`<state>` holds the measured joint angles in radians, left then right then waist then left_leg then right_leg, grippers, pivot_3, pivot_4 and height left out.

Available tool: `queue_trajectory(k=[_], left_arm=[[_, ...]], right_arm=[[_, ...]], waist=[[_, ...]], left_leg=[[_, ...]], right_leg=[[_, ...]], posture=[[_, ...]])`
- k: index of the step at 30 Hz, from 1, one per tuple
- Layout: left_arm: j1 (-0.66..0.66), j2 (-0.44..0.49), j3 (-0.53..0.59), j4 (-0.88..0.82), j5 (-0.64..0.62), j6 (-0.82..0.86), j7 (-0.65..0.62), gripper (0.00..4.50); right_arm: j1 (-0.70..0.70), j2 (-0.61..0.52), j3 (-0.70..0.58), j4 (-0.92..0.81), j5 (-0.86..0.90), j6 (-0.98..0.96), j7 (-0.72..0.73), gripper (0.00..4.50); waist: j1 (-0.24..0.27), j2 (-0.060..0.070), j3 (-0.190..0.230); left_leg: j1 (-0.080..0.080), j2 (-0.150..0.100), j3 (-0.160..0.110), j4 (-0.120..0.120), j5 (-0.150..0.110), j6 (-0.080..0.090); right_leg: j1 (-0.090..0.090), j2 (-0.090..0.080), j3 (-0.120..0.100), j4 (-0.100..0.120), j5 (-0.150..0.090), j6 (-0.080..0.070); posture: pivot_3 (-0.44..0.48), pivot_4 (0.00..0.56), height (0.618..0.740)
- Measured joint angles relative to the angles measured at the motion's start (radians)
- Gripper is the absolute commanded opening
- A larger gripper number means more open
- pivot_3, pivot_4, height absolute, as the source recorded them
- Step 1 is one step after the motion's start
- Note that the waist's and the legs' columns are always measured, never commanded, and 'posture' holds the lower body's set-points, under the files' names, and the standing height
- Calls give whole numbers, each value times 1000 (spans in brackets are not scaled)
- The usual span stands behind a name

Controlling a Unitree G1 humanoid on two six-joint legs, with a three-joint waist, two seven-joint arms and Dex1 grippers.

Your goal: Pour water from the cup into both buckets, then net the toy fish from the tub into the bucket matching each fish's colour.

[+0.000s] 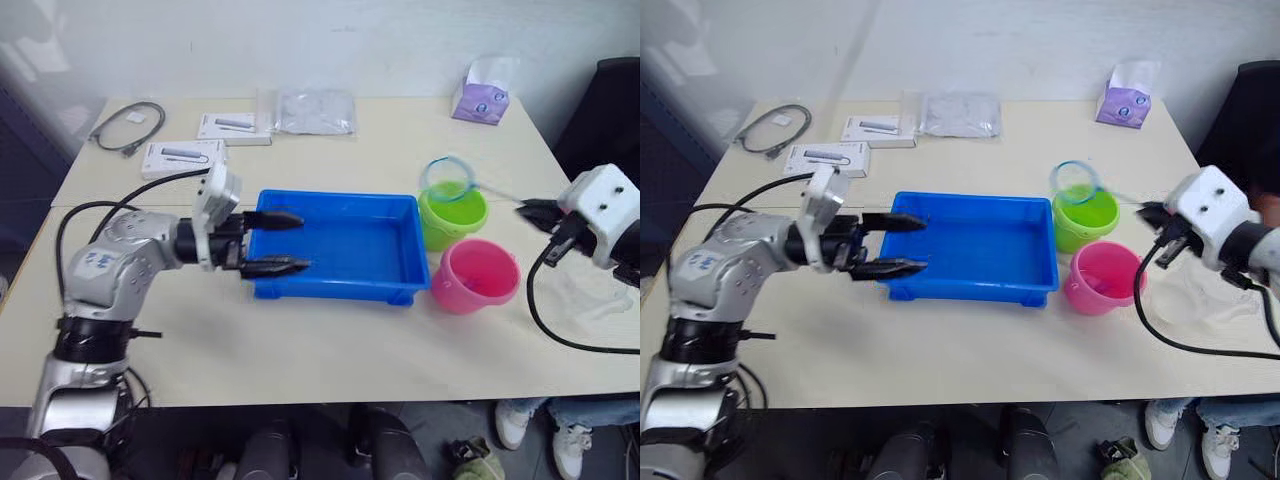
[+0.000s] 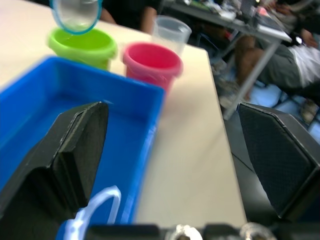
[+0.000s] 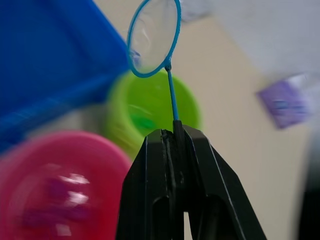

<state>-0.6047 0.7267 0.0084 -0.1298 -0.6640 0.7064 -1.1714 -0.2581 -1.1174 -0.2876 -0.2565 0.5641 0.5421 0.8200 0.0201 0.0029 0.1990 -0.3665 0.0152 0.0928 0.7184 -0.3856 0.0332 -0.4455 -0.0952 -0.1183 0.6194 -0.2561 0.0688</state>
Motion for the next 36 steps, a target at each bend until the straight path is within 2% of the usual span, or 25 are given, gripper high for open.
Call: queue_trajectory(k=[4,8,12,17,20,24,27,29,30,32,36], left_arm=[[127,159,73,-145,-79,63,-80,4427],[270,300,178,-262,-131,87,-156,4427],[381,322,213,-330,-137,85,-159,4427],[464,311,227,-374,-120,64,-87,4427],[473,307,227,-368,-96,43,-49,4427],[456,300,225,-338,-91,31,-24,4500],[444,299,219,-307,-88,18,-24,4500],[432,296,210,-278,-86,10,-26,4500],[423,290,205,-262,-86,5,-30,4500],[415,280,203,-232,-83,-2,-32,4500],[384,254,186,-151,-62,-32,-31,4500]], right_arm=[[-11,0,-18,-133,277,225,101,0],[37,-7,90,-205,316,268,208,0],[74,1,234,-207,194,191,283,0],[77,150,481,-91,-102,-35,273,0],[74,173,543,-25,-213,-134,277,0],[58,204,549,0,-255,-167,275,1627],[55,209,508,-12,-244,-140,266,3195],[82,177,421,-55,-214,-112,260,4237],[114,155,358,-84,-191,-93,258,4420],[175,122,244,-126,-155,-58,258,4420],[373,126,-96,-223,-82,2,254,4420]], waist=[[4,-1,0],[8,-1,0],[6,-1,0],[1,-3,-2],[3,-2,-1],[3,-2,-1],[2,-2,-1],[6,-2,-1],[9,-2,-1],[10,-2,-1],[11,-3,-1]], left_leg=[[0,0,-1,0,0,0],[0,-2,-2,1,-1,1],[0,-3,-1,1,-1,1],[1,-2,1,0,-1,0],[1,-2,1,0,-1,0],[1,-2,1,0,-1,0],[1,-2,1,0,-1,0],[1,-2,0,0,-1,0],[0,-2,0,0,-1,0],[0,-2,0,0,-1,0],[1,-2,0,0,-1,0]], right_leg=[[1,-2,-1,0,0,0],[2,-3,-1,-2,0,0],[2,-3,-1,-1,0,0],[1,0,0,0,0,-1],[1,1,0,0,0,-1],[1,1,0,0,0,-1],[1,1,0,1,0,-1],[1,1,-1,0,0,-1],[1,1,-1,0,0,-1],[1,0,-1,0,0,-1],[1,1,-1,1,0,-1]], posture=[[0,150,740],[0,150,740],[0,150,740],[0,150,740],[0,150,740],[0,150,740],[0,150,740],[0,150,740],[0,150,740],[0,150,740],[0,150,740]])
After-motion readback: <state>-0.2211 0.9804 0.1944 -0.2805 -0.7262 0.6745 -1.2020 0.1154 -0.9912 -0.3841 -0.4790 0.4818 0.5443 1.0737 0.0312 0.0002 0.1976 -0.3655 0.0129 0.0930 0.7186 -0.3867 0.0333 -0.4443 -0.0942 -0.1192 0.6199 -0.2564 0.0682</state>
